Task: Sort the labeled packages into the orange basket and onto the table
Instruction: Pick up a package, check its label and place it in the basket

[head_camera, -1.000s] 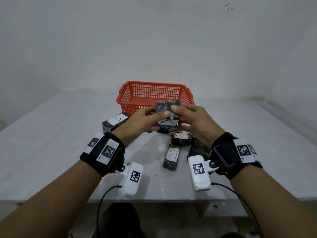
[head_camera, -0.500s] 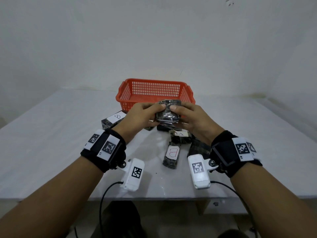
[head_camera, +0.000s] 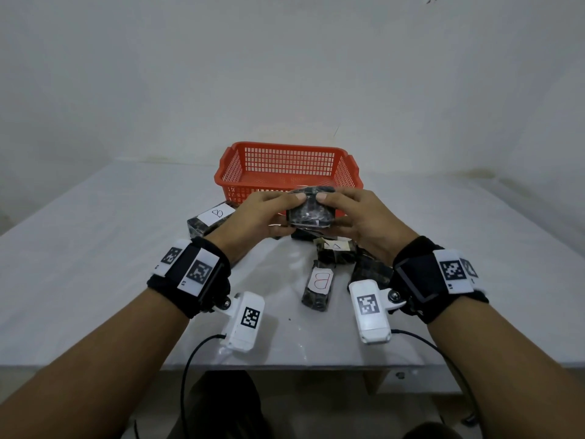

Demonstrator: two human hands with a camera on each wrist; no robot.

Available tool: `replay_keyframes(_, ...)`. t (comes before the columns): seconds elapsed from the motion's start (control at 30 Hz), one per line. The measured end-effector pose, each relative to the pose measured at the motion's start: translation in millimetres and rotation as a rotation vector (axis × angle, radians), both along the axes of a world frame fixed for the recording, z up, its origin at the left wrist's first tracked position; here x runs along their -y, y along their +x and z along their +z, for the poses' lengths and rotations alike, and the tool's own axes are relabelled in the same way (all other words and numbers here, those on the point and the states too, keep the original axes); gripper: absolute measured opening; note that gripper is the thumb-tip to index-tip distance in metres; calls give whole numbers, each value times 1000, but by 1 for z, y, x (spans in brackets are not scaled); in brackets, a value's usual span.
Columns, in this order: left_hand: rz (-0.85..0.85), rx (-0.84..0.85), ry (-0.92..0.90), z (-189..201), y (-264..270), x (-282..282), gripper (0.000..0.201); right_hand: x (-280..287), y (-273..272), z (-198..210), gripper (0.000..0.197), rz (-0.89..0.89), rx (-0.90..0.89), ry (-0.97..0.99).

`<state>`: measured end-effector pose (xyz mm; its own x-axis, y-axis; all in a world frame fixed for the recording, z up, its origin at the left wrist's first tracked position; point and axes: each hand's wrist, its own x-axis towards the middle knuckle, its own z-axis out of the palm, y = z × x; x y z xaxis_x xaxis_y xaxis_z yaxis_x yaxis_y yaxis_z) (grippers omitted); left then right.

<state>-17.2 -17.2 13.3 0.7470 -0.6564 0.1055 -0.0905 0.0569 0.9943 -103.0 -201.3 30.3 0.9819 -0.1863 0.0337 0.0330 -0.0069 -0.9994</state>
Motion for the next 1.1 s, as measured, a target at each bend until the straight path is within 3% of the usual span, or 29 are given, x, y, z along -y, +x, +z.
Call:
replay_keyframes(0.23,66,-219,-90,11,0,6,53,7,6,-2,53,49,57,-51)
replay_keyframes(0.4,65,-259,-17,13,0,9,64,11,18,-8,36,-85,115,-58)
replay_keyframes(0.63,298,138,-23,15,18,12,47,19,32,6,25,-103,80,-87)
replay_keyframes(0.8,358,24,-7,26,44,20,35,18,65,18,45,-109,-12,22)
replay_keyframes(1.03,327,-129,-5,49,117,28,9,24,142,34,21,-156,-36,90)
replay_keyframes(1.1,355,-134,19,55,143,32,15,28,171,38,27,-173,-69,85)
